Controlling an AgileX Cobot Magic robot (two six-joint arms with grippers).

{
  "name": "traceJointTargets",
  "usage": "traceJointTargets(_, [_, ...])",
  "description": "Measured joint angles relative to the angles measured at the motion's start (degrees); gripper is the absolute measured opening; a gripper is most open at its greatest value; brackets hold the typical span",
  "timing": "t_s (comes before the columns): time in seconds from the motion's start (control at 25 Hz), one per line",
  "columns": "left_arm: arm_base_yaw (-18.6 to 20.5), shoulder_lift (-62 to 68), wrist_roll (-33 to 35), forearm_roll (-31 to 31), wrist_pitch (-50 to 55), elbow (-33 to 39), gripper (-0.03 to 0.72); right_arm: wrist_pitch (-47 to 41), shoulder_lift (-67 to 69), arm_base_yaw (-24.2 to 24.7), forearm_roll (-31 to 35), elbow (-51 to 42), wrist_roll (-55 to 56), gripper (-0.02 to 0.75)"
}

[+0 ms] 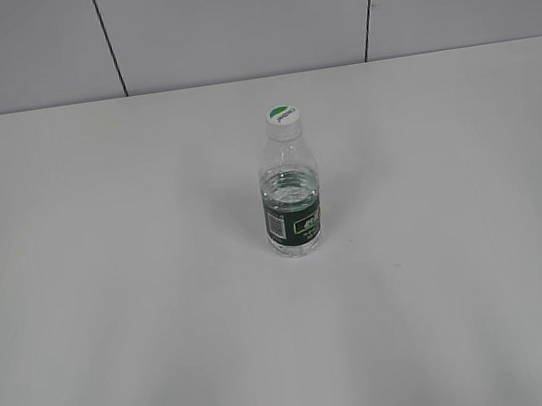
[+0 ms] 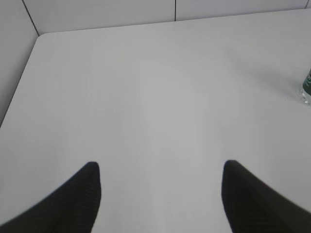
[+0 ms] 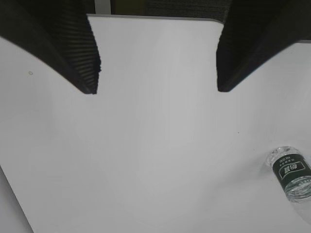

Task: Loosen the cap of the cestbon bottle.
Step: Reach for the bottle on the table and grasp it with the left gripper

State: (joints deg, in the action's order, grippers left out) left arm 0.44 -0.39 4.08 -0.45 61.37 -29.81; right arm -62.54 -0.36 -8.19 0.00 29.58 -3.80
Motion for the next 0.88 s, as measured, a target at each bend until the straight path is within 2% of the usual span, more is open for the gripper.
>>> traceJointTargets(0.88, [0.0, 0.0, 0.0, 0.4, 0.0, 0.0, 0.475, 0.0, 0.0, 0.0, 0.0, 0.0, 0.0, 0.569])
